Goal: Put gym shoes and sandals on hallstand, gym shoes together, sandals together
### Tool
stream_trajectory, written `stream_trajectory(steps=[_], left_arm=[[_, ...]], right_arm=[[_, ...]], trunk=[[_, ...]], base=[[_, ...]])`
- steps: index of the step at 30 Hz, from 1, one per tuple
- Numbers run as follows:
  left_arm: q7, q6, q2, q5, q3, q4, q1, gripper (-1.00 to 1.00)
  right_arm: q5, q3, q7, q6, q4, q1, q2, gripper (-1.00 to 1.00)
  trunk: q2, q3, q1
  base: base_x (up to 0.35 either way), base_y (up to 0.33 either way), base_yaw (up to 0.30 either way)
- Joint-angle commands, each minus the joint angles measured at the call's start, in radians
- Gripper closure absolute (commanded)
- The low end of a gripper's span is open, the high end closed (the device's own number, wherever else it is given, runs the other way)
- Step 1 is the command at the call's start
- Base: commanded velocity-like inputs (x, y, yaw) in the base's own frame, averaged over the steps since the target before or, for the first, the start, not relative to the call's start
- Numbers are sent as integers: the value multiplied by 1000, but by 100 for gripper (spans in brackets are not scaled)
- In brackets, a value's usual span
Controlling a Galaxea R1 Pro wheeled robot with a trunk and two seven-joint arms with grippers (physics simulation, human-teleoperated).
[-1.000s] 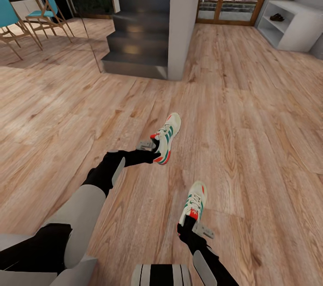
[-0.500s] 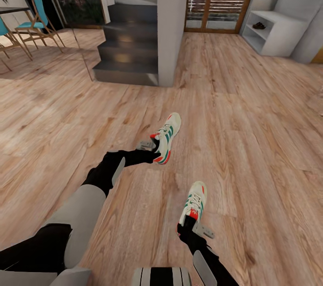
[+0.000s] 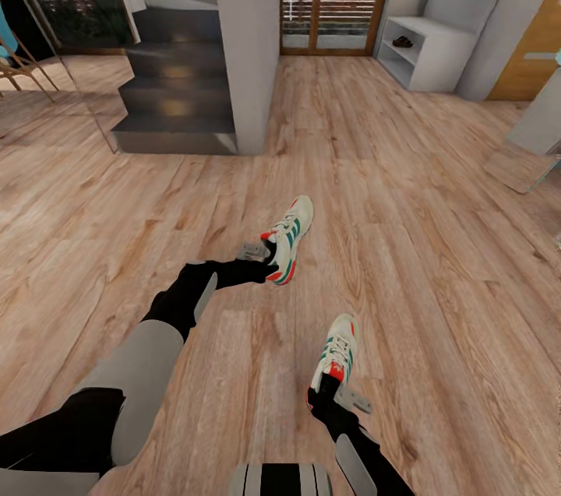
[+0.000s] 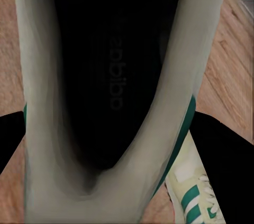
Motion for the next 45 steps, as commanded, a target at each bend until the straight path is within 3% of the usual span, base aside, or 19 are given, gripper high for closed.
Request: stream_trajectory(steps=[1, 5, 10, 12, 14, 18, 24, 28, 30, 37, 39, 40, 43, 45], left_arm=[[-6, 4, 0, -9, 3, -2, 0, 100], [-7, 4, 8, -8, 6, -3, 0, 100], [-7, 4, 48, -8, 7, -3, 0, 100], [-6, 4, 76, -8, 23, -1, 0, 100], [-7, 2, 107, -9, 78, 4, 2, 100], [-10, -3, 142, -10, 139, 4, 21, 100], [-10, -7, 222, -8, 165, 0, 64, 100], [-7, -54, 265, -9, 173, 1, 103, 100], [-4, -106, 280, -11, 194, 7, 140, 100], [9, -168, 293, -12, 287, 11, 240, 100], [42, -230, 294, -14, 328, 11, 287, 100], [79, -293, 292, -14, 350, 12, 320, 100], [176, -386, 287, -12, 367, 13, 384, 100], [222, -415, 283, -10, 371, 13, 414, 100]], right_arm=[[-4, 3, -7, 4, -2, 0, 0, 100], [-4, 3, -7, 4, -2, 0, 0, 100], [2, 3, -8, 6, -2, 0, 0, 100], [13, 2, -9, 7, -2, 0, 0, 100], [49, 1, -8, 6, -3, 0, 0, 100], [126, 0, -7, 4, -10, 0, 0, 100], [206, -2, -8, 3, -64, 0, -1, 100], [217, -4, -9, 5, -101, 0, -51, 100], [220, -4, -8, 6, -124, 0, -82, 100], [245, 0, -7, 6, -151, 0, -142, 100], [304, 1, -7, 5, -152, 0, -165, 100], [361, 1, -9, 2, -149, 1, -174, 100], [453, 0, -12, -1, -141, 2, -182, 100], [474, 0, -12, -2, -126, 3, -183, 100]], trunk=[[0, -1, 0], [0, -1, 0], [0, -1, 0], [0, -1, 0], [0, -1, 0], [0, -1, 0], [0, -1, 0], [0, -1, 0], [0, -1, 0], [0, -1, 0], [0, -1, 0], [0, -1, 0], [0, -1, 0], [0, -1, 0]], base=[[281, -138, -263], [285, -139, -263], [299, -140, -263], [304, -140, -263], [304, -140, -263], [304, -140, -263], [305, -140, -263], [305, -140, -263], [305, -140, -263], [306, -140, -263], [307, -140, -263], [307, -139, -263], [307, -139, -263], [307, -139, -263]])
